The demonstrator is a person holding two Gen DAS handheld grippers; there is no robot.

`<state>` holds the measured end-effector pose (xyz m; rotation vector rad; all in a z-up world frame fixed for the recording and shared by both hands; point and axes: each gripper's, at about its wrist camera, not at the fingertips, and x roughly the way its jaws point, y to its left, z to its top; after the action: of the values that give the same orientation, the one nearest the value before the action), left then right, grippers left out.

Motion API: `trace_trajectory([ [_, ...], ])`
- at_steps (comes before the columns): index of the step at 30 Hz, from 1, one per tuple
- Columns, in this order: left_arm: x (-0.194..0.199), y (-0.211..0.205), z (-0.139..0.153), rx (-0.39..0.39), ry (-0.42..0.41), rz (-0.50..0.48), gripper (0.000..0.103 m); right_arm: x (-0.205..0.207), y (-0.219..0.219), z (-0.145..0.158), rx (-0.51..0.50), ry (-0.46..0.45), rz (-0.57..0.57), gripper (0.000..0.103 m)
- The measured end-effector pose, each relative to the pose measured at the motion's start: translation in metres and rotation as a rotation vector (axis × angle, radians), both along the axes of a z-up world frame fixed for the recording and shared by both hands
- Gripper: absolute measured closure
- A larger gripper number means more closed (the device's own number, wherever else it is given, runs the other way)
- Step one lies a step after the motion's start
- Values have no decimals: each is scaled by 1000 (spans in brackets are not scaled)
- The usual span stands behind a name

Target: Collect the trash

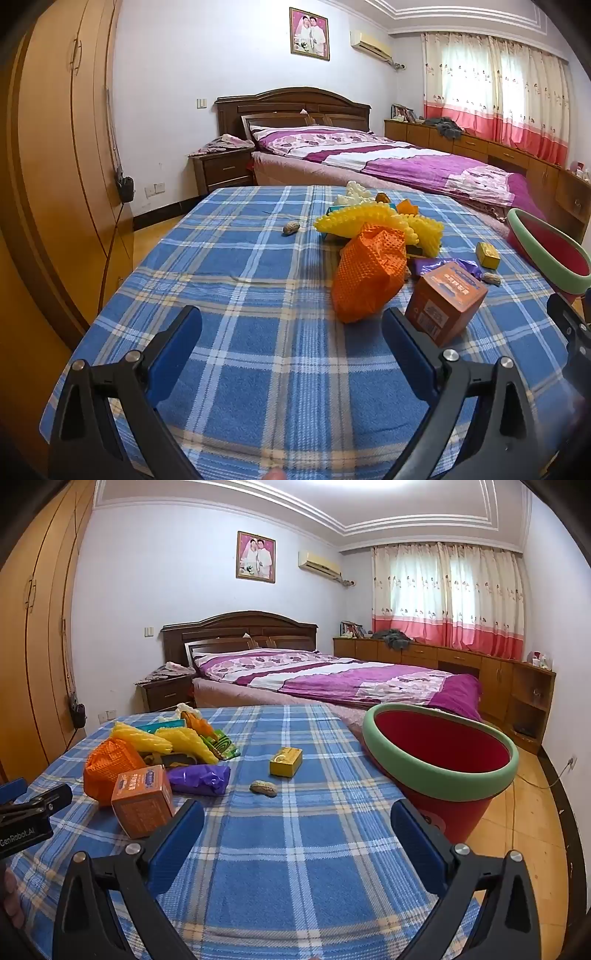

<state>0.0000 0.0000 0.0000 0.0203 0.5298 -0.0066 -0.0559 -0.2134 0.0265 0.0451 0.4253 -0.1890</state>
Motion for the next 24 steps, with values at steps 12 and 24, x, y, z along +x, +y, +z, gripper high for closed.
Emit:
trace_trajectory([
  [12, 2, 2, 2, 5, 8, -5, 5, 1, -2, -1, 4, 5, 0, 0],
  [24, 0, -1, -3, -2, 12, 0, 5, 1, 0, -2, 6, 5, -1, 0],
])
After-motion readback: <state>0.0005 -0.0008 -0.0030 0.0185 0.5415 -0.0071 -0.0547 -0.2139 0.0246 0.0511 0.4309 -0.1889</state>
